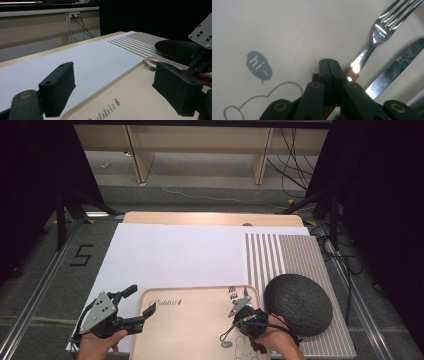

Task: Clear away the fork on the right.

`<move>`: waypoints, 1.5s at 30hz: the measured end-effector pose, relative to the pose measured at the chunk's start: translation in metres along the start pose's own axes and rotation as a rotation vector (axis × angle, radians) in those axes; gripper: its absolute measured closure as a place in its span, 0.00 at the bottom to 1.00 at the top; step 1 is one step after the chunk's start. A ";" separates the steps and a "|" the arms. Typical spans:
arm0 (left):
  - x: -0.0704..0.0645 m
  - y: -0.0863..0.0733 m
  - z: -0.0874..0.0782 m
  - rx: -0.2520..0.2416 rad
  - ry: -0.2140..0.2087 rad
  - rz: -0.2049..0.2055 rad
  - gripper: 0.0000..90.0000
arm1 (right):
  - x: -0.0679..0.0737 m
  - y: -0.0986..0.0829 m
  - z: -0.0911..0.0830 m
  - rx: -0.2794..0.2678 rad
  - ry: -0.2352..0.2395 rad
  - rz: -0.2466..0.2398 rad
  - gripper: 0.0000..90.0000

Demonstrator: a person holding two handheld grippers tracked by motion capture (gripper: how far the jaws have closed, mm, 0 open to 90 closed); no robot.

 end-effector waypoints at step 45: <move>0.000 0.000 0.000 0.000 0.000 0.002 0.19 | -0.044 -0.026 -0.046 -0.311 -0.096 0.319 0.38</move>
Point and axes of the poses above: each handheld gripper's, and its own axes: z roughly forward along the jaws, y roughly out of its top, x roughly to its left, the point moved 2 cm from there along z, roughly forward along the jaws, and after that the axes turned 2 degrees about -x, right-handed, at the moved point
